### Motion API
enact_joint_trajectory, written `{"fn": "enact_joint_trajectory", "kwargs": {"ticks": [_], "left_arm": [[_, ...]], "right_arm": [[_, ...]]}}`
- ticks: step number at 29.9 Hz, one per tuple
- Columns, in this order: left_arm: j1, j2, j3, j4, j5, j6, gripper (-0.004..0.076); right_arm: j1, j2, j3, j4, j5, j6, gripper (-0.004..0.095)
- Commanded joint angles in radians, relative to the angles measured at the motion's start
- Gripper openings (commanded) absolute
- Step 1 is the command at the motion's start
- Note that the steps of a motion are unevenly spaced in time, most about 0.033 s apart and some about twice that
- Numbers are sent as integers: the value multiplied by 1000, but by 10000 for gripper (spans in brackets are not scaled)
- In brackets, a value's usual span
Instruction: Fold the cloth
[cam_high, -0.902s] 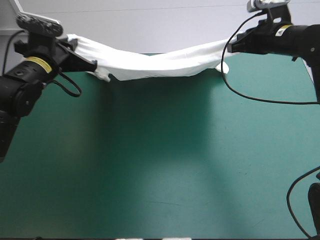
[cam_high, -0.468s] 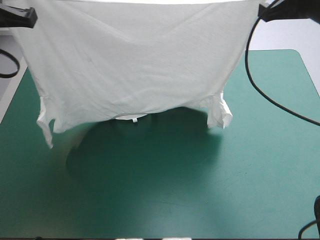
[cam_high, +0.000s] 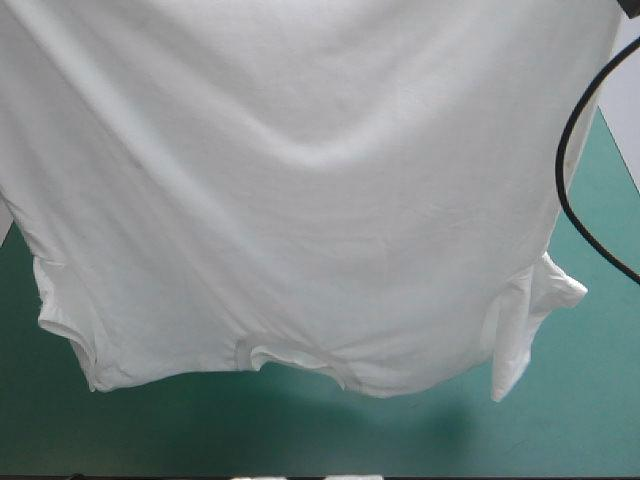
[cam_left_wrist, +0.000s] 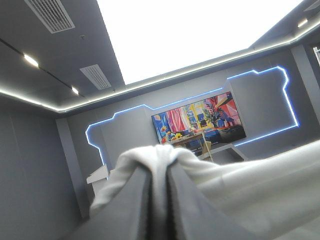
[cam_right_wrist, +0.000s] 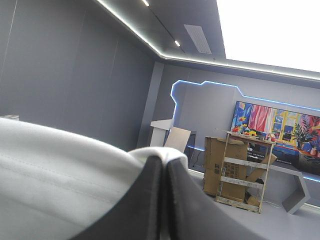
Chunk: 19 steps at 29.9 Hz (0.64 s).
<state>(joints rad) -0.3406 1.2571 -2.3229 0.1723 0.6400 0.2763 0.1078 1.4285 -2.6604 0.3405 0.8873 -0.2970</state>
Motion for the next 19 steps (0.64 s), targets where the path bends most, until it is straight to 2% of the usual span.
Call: {"fn": "enact_joint_trajectory", "kwargs": {"ticks": [1, 7, 11, 15, 19], "left_arm": [[-3, 26, -17, 4, -92, 3, 19], [-3, 179, -17, 53, -139, -92, 19], [-3, 280, -19, 70, -250, -94, 19], [-3, 369, -50, 70, -322, -96, 19], [28, 430, -93, 60, -446, -131, 19]], "right_arm": [[-3, 26, -9, 4, -113, -16, -17], [-3, 146, -9, 8, -259, -10, -17], [-3, 248, -9, 20, -362, -1, -17], [-3, 337, -11, 92, -508, -17, -17], [-3, 366, -11, 132, -621, -49, -17]]}}
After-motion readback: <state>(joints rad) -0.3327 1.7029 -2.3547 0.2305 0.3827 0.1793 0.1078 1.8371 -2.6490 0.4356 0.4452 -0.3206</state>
